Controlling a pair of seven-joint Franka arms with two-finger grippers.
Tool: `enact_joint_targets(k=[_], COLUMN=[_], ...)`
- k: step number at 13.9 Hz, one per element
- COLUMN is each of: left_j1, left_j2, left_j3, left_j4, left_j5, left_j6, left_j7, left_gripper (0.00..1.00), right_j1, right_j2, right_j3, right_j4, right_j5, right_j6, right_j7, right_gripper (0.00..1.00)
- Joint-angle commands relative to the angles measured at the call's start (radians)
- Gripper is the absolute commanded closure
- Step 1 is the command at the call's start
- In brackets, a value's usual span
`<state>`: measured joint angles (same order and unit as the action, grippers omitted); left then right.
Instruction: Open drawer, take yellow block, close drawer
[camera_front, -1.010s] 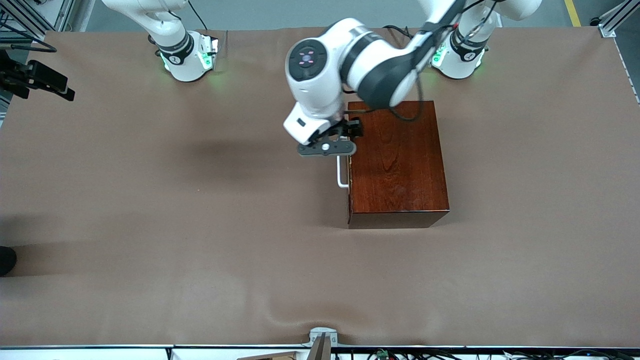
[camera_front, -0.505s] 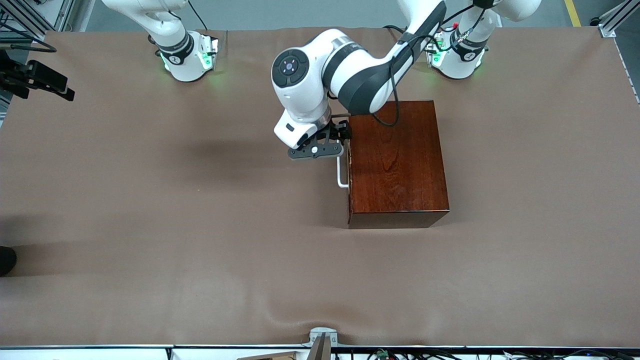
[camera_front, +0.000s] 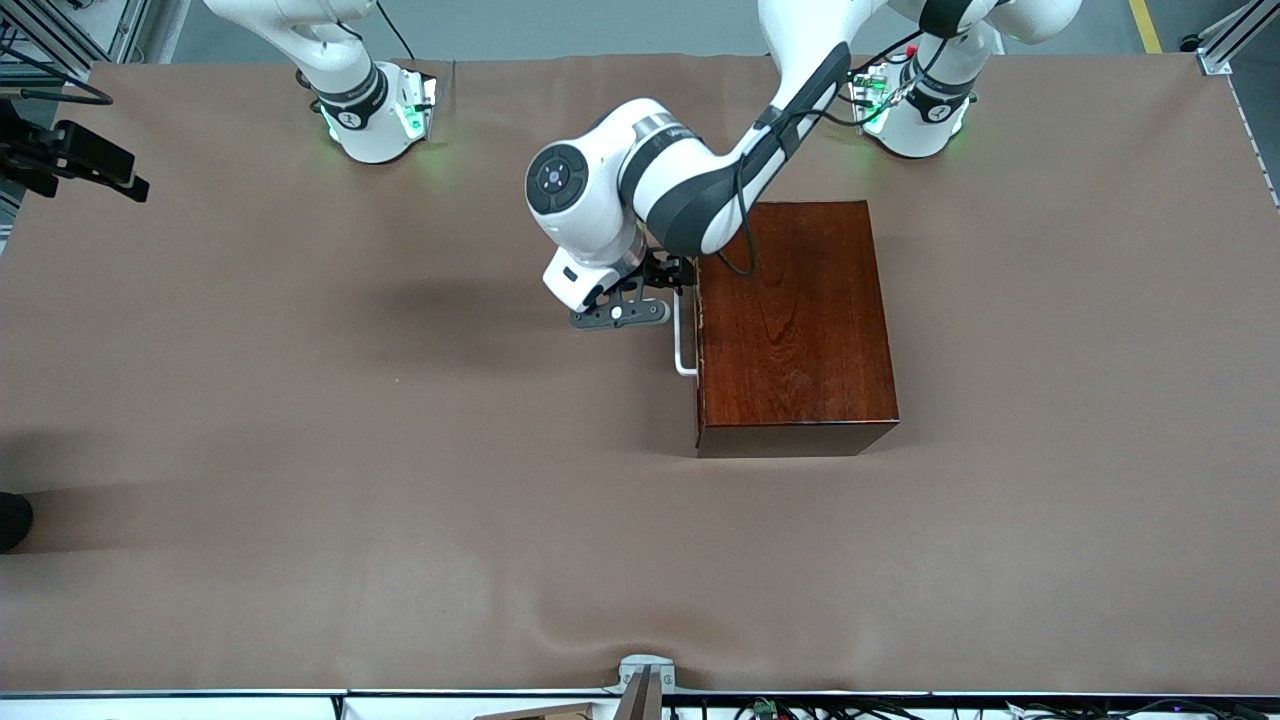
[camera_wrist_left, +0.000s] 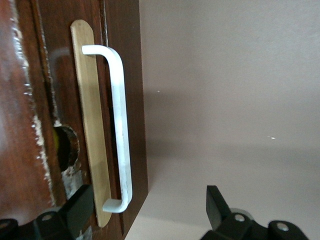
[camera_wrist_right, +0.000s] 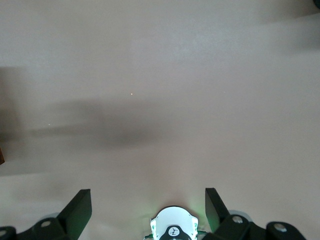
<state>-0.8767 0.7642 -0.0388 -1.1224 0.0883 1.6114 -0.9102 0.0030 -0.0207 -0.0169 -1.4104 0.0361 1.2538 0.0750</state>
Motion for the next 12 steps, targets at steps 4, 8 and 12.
enact_joint_targets(k=[4,8,12], left_j1=[-0.010,-0.011,-0.024], left_j2=[0.059,0.076,0.090], left_j3=[0.010,0.008,0.008], left_j4=[0.012,0.015,0.016], left_j5=[0.053,0.056,0.056], left_j6=[-0.007,0.036,0.079], left_j7=[0.001,0.019,0.011], left_gripper=[0.00,0.00,0.00], right_j1=[-0.021,-0.021,-0.020], right_j2=[-0.010,-0.010,-0.010], right_j3=[0.014,0.014,0.014], right_j4=[-0.007,-0.007,-0.007], right_j5=[-0.008,-0.008,-0.008], right_j6=[-0.005,-0.005,-0.005], right_j7=[-0.009,-0.008,-0.008], right_gripper=[0.00,0.00,0.00])
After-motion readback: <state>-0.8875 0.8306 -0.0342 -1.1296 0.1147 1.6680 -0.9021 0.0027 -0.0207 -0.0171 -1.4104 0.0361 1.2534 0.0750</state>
